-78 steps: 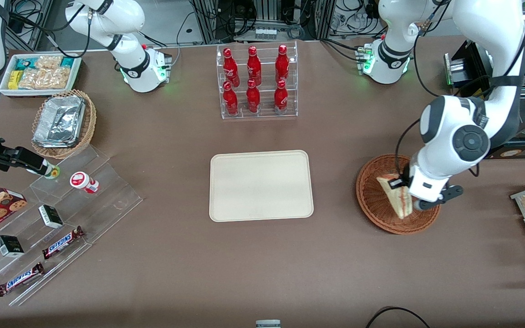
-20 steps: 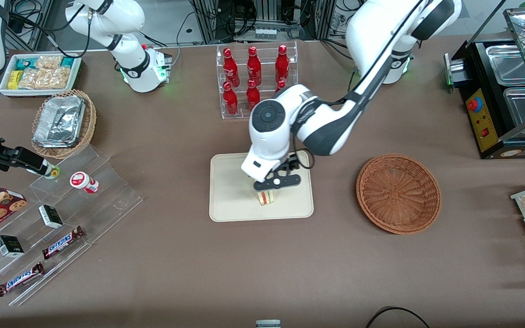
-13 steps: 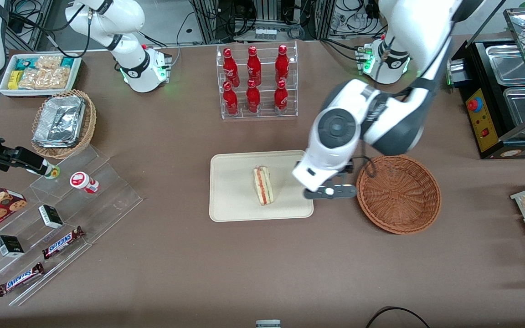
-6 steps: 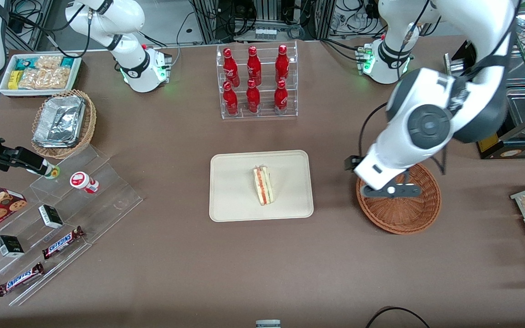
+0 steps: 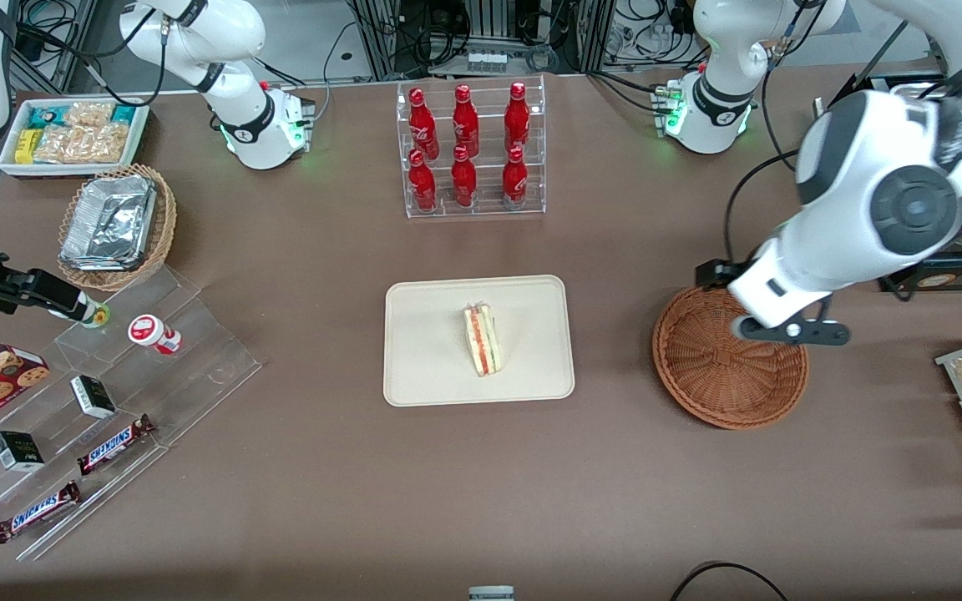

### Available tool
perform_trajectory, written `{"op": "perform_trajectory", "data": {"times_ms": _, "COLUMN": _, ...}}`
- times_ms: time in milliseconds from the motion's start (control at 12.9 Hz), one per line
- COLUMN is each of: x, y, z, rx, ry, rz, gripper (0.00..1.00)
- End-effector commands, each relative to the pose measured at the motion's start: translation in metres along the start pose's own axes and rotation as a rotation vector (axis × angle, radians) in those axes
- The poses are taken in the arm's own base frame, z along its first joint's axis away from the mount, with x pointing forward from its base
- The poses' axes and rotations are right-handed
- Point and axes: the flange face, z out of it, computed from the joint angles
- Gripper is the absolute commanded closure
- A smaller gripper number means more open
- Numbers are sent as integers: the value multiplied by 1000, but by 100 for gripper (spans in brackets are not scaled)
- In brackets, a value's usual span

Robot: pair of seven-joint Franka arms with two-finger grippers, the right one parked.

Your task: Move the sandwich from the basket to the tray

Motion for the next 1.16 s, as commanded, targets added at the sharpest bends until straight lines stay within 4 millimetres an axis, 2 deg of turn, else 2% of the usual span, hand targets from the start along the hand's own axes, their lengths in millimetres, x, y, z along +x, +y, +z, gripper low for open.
{"op": "perform_trajectory", "data": {"times_ms": 0, "x": -26, "y": -27, "z": -16, "rx": -13, "ry": -23, "rz": 5, "gripper": 0}}
{"op": "perform_trajectory", "data": {"times_ms": 387, "x": -64, "y": -47, "z": -50, "rx": 3, "ry": -19, "rz": -38, "gripper": 0}}
{"op": "perform_trajectory", "data": {"times_ms": 542, "x": -84, "y": -48, "z": -65, "rx": 9, "ry": -25, "rz": -2, "gripper": 0}}
{"op": "perform_trajectory", "data": {"times_ms": 697, "x": -97, "y": -64, "z": -78, "rx": 7, "ry": -9, "rz": -25, "gripper": 0}}
{"op": "perform_trajectory", "data": {"times_ms": 852, "x": -107, "y": -77, "z": -89, "rx": 2, "ry": 16, "rz": -49, "gripper": 0}}
{"op": "perform_trajectory", "data": {"times_ms": 1085, "x": -106, "y": -88, "z": -91, "rx": -5, "ry": 39, "rz": -51, "gripper": 0}}
